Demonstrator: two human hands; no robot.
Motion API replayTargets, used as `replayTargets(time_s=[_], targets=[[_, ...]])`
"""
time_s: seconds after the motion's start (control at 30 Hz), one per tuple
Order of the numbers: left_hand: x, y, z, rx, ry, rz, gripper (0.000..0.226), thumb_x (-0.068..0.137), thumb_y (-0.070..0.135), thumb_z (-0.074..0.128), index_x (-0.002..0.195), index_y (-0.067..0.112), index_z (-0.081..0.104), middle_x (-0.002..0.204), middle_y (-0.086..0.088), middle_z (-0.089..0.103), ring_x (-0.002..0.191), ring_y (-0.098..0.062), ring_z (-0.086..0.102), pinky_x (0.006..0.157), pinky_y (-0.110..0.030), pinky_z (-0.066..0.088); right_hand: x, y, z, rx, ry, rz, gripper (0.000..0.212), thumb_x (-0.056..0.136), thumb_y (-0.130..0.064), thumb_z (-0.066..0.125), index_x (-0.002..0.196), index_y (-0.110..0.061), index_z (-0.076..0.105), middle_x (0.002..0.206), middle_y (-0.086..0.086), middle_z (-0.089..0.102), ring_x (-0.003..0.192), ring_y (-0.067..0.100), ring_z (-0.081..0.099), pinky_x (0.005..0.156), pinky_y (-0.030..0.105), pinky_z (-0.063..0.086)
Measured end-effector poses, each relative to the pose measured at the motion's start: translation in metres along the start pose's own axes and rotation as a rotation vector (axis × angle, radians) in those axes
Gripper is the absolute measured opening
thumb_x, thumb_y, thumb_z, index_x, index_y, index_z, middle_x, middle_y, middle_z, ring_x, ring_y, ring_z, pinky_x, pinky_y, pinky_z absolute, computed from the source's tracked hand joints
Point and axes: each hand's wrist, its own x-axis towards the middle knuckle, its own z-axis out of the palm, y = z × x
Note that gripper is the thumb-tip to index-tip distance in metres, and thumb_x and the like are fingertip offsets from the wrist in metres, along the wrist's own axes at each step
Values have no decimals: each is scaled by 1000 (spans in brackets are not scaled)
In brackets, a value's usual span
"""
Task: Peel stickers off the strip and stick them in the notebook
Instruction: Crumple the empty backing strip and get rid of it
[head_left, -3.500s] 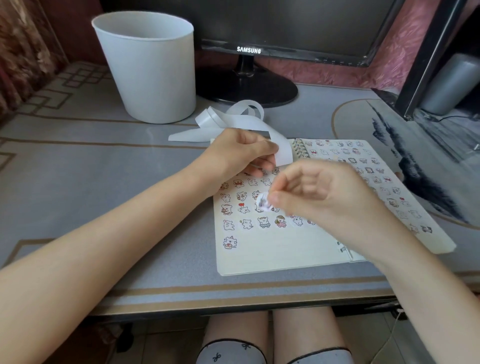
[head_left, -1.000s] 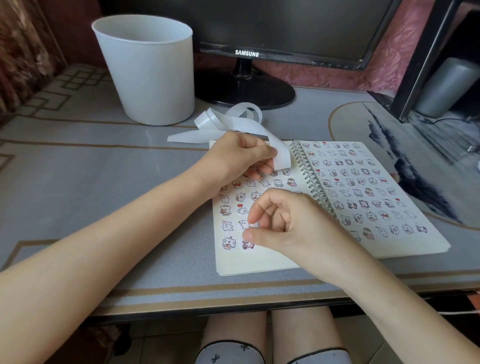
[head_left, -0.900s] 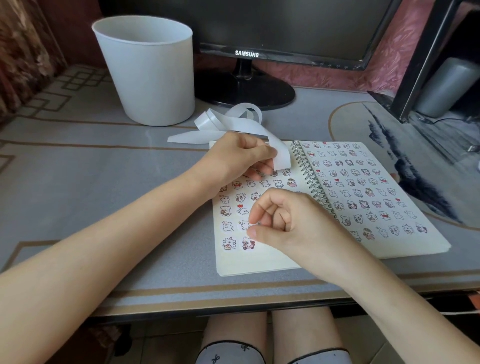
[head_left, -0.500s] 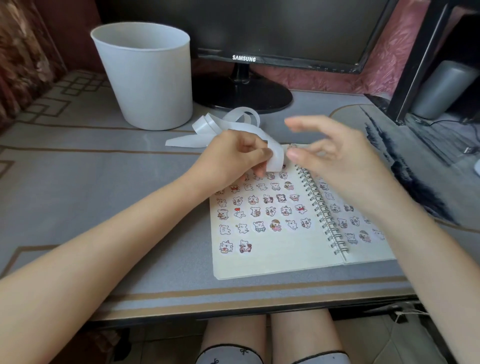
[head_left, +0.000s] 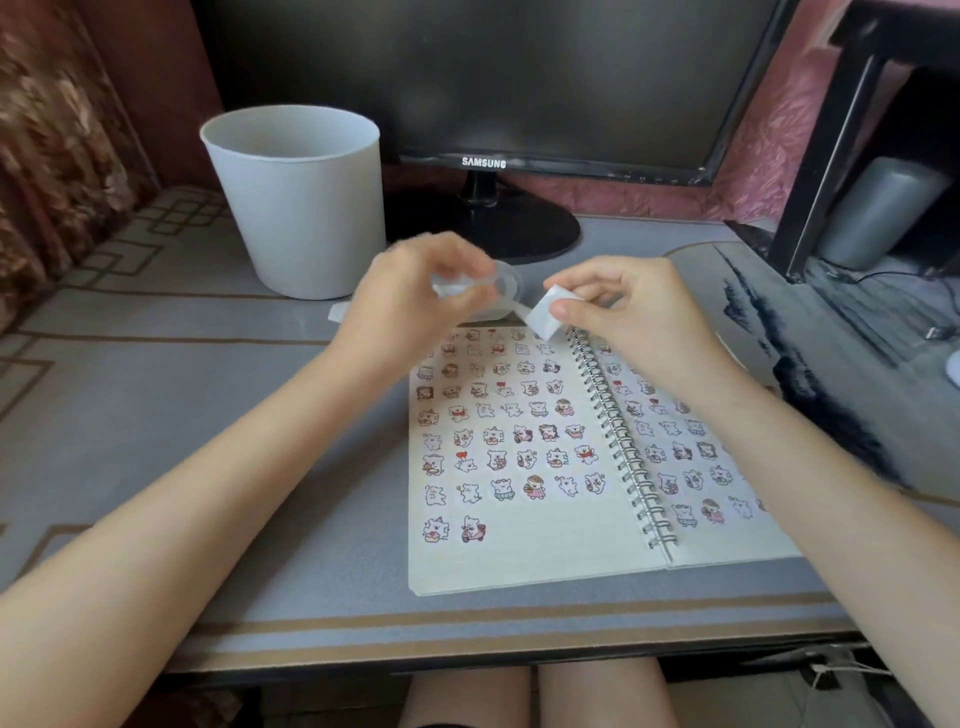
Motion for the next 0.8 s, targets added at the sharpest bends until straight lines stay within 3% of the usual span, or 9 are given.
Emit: replayTargets(time_s=[0.07,0.13,0.2,0.33,0.4,0.47,0.6,0.73,0.8], targets=[[10,-1,-9,229,-96,-18,56,78,45,68,129,28,52,135,1,49,128,-20,39,108,-32,32,8,0,-1,-3,15,-1,17,83,-16,71,99,-20,69,75,-9,69,60,-9,54,66,7,40],[18,1,-14,338,-295,-208,80,79,47,68,146,30,28,152,0,27,141,-22,21,111,-36,22,18,0,0,-6,25,18,16,83,-19,71,98,-21,68,76,-8,70,68,-4,57,70,11,41],[24,-5,-13,375,-456,-320,87,81,48,66,150,29,17,156,-1,20,141,-22,25,103,-31,29,27,-1,4,4,26,25,11,81,-19,72,92,-22,69,78,-7,71,74,0,60,71,11,41],[28,-22,-9,440,-497,-279,62,85,42,64,141,32,41,136,-2,51,112,-21,57,82,-25,41,45,3,16,-4,-44,11,6,79,-17,74,84,-18,70,107,-6,67,108,5,56,81,11,33],[25,-23,-9,396,-448,-268,46,86,35,64,131,33,54,118,1,64,94,-19,65,78,-30,51,54,10,23,0,-112,35,11,78,-13,74,89,-13,70,138,7,51,133,10,40,95,16,22],[23,-26,-8,348,-381,-254,41,86,26,65,125,31,58,107,0,69,89,-20,67,80,-35,55,61,14,33,-45,-188,23,22,78,-12,75,99,-10,70,148,13,40,139,15,32,103,23,20],[19,-33,-2,255,-190,-184,35,81,21,69,116,23,61,101,-3,66,88,-21,62,75,-27,47,63,15,51,81,-250,13,20,76,-8,76,95,-4,68,101,7,70,96,15,62,92,35,45],[25,-29,-4,-85,-69,-198,52,81,18,73,126,20,48,84,-2,65,72,-12,60,64,-8,45,67,5,56,135,-137,33,11,79,-9,72,89,-7,68,91,7,72,85,16,66,82,33,50],[28,-27,-7,-238,-92,-205,46,82,23,73,123,19,54,85,-8,70,69,-14,66,70,-23,56,70,-2,58,161,-107,26,12,79,-9,73,76,-19,65,80,-1,68,76,11,62,72,26,49]])
